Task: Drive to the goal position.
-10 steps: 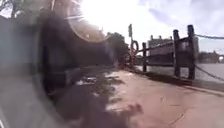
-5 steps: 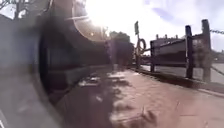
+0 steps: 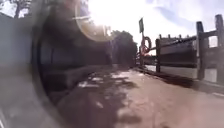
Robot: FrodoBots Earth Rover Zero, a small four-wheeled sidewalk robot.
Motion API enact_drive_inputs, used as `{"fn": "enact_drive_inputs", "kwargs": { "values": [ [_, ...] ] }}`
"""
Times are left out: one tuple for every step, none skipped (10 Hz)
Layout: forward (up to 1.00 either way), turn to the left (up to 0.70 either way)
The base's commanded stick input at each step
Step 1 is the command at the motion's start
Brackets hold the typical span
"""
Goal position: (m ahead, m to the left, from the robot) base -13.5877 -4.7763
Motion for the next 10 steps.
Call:
{"fn": "enact_drive_inputs", "kwargs": {
  "values": [
    [0.0,0.0],
    [0.0,0.0],
    [0.0,0.0],
    [0.0,-0.7],
    [0.0,-0.7],
    [0.0,-0.7],
    [0.0,-0.7],
    [0.0,-0.7],
    [0.0,-0.7],
    [0.0,-0.7]
  ]
}}
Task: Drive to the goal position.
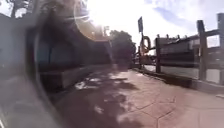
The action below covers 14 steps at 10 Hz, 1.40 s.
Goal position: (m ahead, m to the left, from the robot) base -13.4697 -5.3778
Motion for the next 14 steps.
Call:
{"fn": "enact_drive_inputs", "kwargs": {
  "values": [
    [0.0,-0.7],
    [0.0,-0.7],
    [0.0,-0.7],
    [0.0,-0.7],
    [0.0,-0.7],
    [0.0,-0.7],
    [0.0,-0.7],
    [0.0,-0.7],
    [0.0,-0.7],
    [0.0,-0.7],
    [0.0,-0.7],
    [0.0,-0.7],
    [0.0,-0.7],
    [0.0,-0.7]
  ]
}}
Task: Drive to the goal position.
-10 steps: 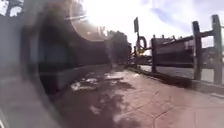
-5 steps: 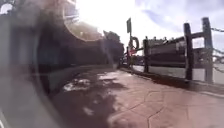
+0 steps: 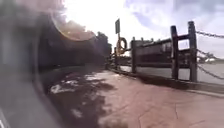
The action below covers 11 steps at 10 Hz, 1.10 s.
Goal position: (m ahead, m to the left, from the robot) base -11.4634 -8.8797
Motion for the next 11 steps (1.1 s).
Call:
{"fn": "enact_drive_inputs", "kwargs": {
  "values": [
    [0.0,-0.7],
    [0.0,-0.7],
    [0.0,-0.7],
    [0.0,-0.7],
    [0.0,-0.7],
    [0.0,-0.7],
    [0.0,-0.7],
    [0.0,-0.7],
    [0.0,-0.7],
    [0.0,-0.7],
    [0.0,-0.7]
  ]
}}
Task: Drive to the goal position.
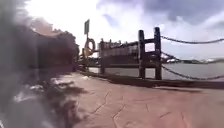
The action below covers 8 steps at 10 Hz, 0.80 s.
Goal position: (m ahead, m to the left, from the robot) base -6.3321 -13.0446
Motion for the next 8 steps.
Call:
{"fn": "enact_drive_inputs", "kwargs": {
  "values": [
    [0.0,-0.7],
    [0.0,-0.7],
    [0.0,-0.7],
    [0.0,-0.7],
    [0.0,-0.7],
    [0.0,-0.7],
    [0.0,-0.7],
    [0.0,-0.7]
  ]
}}
